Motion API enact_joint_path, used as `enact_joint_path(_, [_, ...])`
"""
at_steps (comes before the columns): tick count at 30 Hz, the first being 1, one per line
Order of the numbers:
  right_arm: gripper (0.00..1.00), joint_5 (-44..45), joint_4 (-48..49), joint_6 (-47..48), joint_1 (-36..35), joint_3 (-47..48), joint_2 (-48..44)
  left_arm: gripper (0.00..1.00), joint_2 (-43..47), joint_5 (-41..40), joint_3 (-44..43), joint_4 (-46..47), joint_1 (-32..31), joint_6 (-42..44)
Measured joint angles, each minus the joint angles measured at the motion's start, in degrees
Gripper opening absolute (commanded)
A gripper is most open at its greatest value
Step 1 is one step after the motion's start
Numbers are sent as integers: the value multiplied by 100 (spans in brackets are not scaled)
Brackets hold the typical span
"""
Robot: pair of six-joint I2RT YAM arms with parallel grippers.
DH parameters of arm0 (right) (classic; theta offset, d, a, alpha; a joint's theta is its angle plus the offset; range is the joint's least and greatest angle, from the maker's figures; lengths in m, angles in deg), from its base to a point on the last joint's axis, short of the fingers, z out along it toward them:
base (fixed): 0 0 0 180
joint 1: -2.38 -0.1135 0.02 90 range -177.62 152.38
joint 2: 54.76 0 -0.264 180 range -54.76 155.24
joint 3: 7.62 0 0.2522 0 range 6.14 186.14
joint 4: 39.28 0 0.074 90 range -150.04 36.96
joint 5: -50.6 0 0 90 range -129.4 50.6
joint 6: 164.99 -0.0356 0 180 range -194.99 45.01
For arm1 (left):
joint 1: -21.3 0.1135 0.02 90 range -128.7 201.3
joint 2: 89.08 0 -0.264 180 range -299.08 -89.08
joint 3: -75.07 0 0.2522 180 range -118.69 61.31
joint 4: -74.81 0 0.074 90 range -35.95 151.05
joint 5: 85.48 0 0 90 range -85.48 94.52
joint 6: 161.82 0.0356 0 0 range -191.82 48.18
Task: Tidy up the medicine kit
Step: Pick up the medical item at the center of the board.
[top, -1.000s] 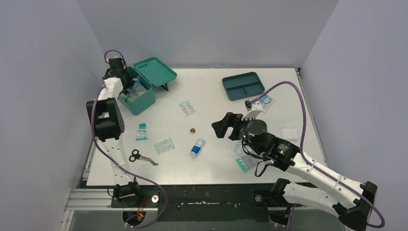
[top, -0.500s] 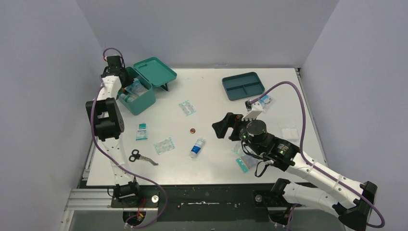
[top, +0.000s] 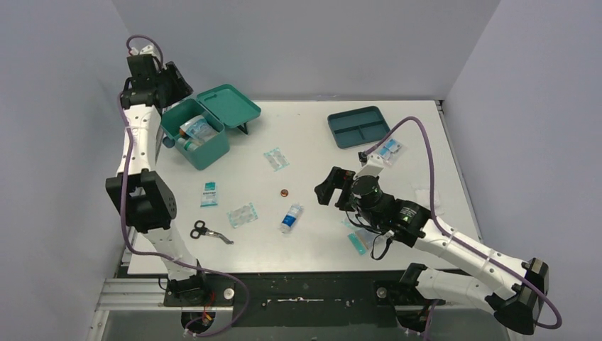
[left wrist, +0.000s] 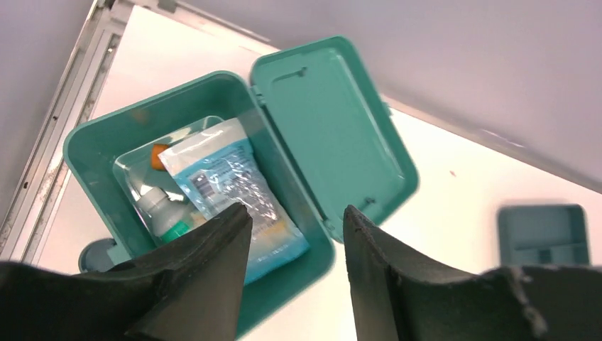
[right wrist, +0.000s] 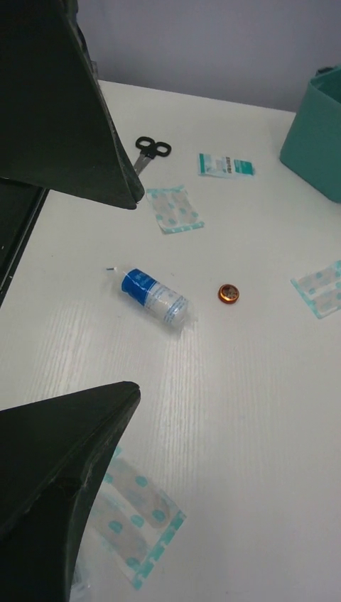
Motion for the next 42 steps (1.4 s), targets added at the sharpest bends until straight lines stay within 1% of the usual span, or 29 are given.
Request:
enact_joint_path(2, [100,116,-243,-223,0,33,98,62,387,232,142,-22,0,15])
enact_joint_path(4, [100,247,-463,-422,0,79,184,66,804,442,496,-15,-17,20])
enact_joint_path(5, [100,363,-627,-546,0,125,254,67,1088,538,809,-11,-39,22])
enact_joint_path(8, [100,706,-966,-822,4,247,448,75,1832,743,1703,2,-181,17])
enact_joint_path(11, [100,1038,-1233,-984,28,378,680,78,2599,896,2686,9,-487,17])
enact_joint_path(12, [100,1137,-1309,-1008,76,435,776,82,2820,942,2955,22,-605,17])
enact_joint_path(13, [100,1198,-1355,-1010,116,492,879,95,3027,986,3215,44,-726,17])
enact_joint_path(14, [100,1235,-1368,-986,199,549,1008,97,3233,1029,3464,61,-846,20])
enact_joint_path(19, [100,1132,-1257,-608,756,610,1416,97,4033,1169,4485,186,-1464,35])
enact_joint_path(26, [100,990,-857,201,1650,623,1899,97,4570,1224,5536,422,-2199,278])
enact_joint_path(29, [100,782,-608,518,2232,649,2116,97,4669,1217,5925,481,-2326,396])
enact_joint_path(33, [99,404,-166,940,3187,658,2411,97,4774,1178,6347,664,-2496,461])
enact_joint_path(37, [95,120,232,1193,3891,675,2647,97,4996,1174,6802,929,-2542,446])
enact_joint_path(40, [91,-190,481,1307,4319,752,2887,97,5014,1154,6922,999,-2546,450])
enact_joint_path(42, [86,-376,592,1349,4533,833,3082,97,5036,1154,6959,1027,-2546,457])
